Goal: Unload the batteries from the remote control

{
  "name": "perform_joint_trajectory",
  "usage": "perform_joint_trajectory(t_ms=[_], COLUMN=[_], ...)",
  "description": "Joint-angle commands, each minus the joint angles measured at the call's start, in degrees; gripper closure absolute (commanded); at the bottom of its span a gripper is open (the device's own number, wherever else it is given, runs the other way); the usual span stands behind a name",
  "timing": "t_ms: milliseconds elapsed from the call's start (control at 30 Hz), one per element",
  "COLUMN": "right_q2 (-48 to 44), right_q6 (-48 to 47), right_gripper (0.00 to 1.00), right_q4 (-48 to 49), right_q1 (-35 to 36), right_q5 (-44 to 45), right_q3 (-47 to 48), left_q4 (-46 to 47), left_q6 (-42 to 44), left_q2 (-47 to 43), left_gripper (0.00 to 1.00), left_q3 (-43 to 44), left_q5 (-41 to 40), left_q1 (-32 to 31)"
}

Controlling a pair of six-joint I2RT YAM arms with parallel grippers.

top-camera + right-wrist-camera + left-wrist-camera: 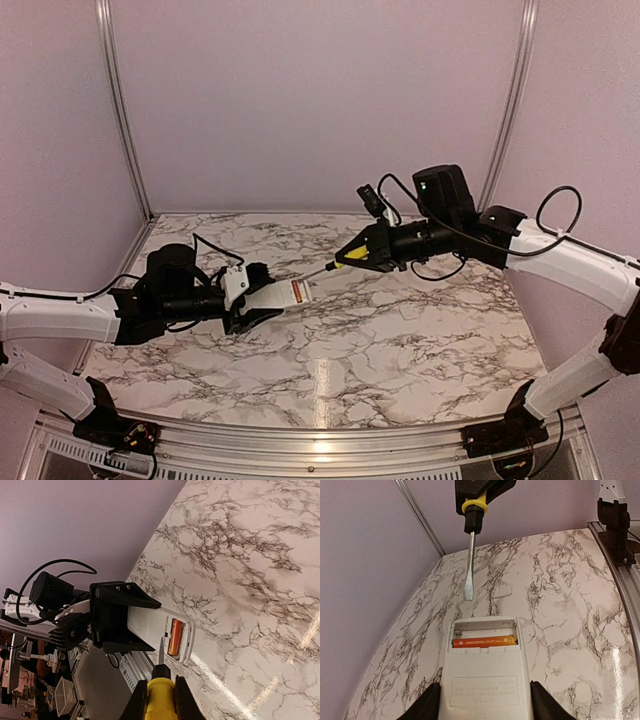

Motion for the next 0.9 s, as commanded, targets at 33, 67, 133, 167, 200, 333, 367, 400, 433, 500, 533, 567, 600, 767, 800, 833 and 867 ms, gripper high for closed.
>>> perform_joint_trajectory(t_ms=[33, 67, 133, 167, 200, 333, 367, 400, 433, 500, 533, 567, 600, 767, 800, 833, 867], right_q2=[2.01, 2.33, 2.78, 2.84, 2.92, 3.10, 3.28, 3.54, 3.80, 4.09, 3.99, 3.95, 3.94, 4.24, 4.21, 4.25, 4.21], right_q6=[1.42, 1.37, 1.29, 1.27, 1.24, 0.90, 0.68, 0.33, -0.05, -0.96, -1.23, -1.50, -1.84, -2.67, -2.50, -2.34, -2.24], right_gripper=[1.00, 1.00, 1.00, 1.00, 1.00, 1.00, 1.00, 1.00, 1.00, 1.00, 1.00, 1.00, 1.00, 1.00, 1.00, 1.00, 1.00], right_q4=[0.00, -0.21, -0.43, -0.77, -0.90, -2.70, -3.52, -4.23, -4.89, -6.21, -6.57, -6.97, -7.32, -6.42, -5.61, -4.93, -4.29], right_q1=[1.11, 1.42, 1.98, 2.16, 2.21, 2.31, 2.32, 2.31, 2.31, 2.40, 2.40, 2.39, 2.42, 2.49, 2.53, 2.57, 2.68], right_q5=[-0.05, 0.36, 1.29, 2.00, 2.43, 4.87, 5.44, 5.90, 6.07, 6.87, 7.28, 7.50, 7.67, 5.67, 4.84, 4.21, 3.70], right_q3=[2.75, 2.77, 2.87, 2.89, 2.89, 3.10, 3.33, 3.57, 3.85, 4.47, 4.68, 4.81, 5.04, 3.94, 3.37, 2.81, 2.32], left_q4=[-0.42, -0.49, -0.47, -0.37, -0.33, -0.19, -0.18, -0.18, -0.12, 0.15, 0.11, 0.02, 0.10, 0.76, 0.86, 0.99, 1.08], left_q6=[1.34, 1.42, 1.44, 1.44, 1.44, 1.63, 1.70, 1.74, 1.70, 1.64, 1.63, 1.69, 1.65, 1.68, 1.58, 1.57, 1.53], left_q2=[-0.88, -0.76, -0.52, -0.49, -0.35, 0.05, 0.21, 0.35, 0.45, 0.63, 0.79, 0.97, 1.06, 1.54, 1.60, 1.71, 1.81], left_gripper=[1.00, 1.00, 1.00, 1.00, 1.00, 1.00, 1.00, 1.00, 1.00, 1.00, 1.00, 1.00, 1.00, 1.00, 1.00, 1.00, 1.00], left_q3=[2.28, 2.42, 2.56, 2.64, 2.78, 3.21, 3.33, 3.40, 3.52, 3.58, 3.68, 3.83, 3.88, 4.28, 4.43, 4.60, 4.81], left_q5=[0.38, 0.30, 0.21, 0.21, 0.13, -0.18, -0.27, -0.43, -0.49, -0.54, -0.69, -0.82, -0.84, -0.50, -0.50, -0.50, -0.50], left_q1=[-0.82, -1.01, -1.25, -1.35, -1.53, -1.95, -2.05, -2.17, -2.22, -2.30, -2.30, -2.26, -2.30, -2.41, -2.50, -2.50, -2.55])
